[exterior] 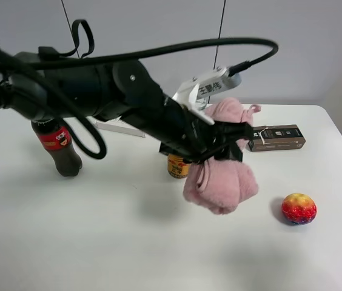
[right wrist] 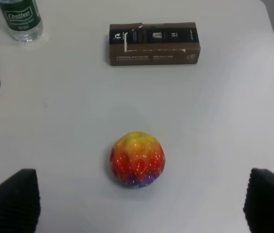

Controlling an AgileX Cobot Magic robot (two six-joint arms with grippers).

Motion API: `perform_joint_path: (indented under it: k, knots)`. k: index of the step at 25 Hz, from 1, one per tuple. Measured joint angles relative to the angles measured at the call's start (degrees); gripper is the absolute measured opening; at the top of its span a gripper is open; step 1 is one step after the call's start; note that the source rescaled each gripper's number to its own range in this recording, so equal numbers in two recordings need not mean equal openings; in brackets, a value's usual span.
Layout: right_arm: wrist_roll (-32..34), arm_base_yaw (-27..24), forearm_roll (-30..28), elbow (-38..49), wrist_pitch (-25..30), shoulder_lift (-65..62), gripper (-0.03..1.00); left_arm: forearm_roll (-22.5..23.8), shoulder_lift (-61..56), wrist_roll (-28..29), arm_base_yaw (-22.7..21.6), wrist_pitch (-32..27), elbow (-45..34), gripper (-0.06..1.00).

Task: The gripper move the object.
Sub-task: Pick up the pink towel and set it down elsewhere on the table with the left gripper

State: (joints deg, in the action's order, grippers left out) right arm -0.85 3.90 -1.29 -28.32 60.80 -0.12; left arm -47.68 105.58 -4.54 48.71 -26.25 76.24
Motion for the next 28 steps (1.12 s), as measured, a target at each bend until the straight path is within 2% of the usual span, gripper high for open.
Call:
perform_joint_path:
  k: [6, 10, 15, 22, 28]
  knots:
    - [0.00, 0.00, 0.00, 0.00, 0.00, 0.00, 1.00, 0.14, 8.93, 0.00, 0.00, -3.82, 14.49, 0.02]
    - [0.00, 0.00, 0.00, 0.00, 0.00, 0.00, 1.00, 3.05, 15.77, 0.48, 0.00, -7.15, 20.11, 0.02]
    - [0.00, 0.00, 0.00, 0.00, 0.00, 0.00, 1.00, 5.47, 21.32, 1.07, 0.00, -7.42, 21.16, 0.02]
    - [0.00, 0.00, 0.00, 0.00, 0.00, 0.00, 1.00, 5.77, 27.11, 4.54, 0.00, -1.36, 21.57, 0.02]
    - [0.00, 0.00, 0.00, 0.00, 0.00, 0.00, 1.00, 5.80, 30.86, 4.54, 0.00, -1.18, 21.57, 0.02]
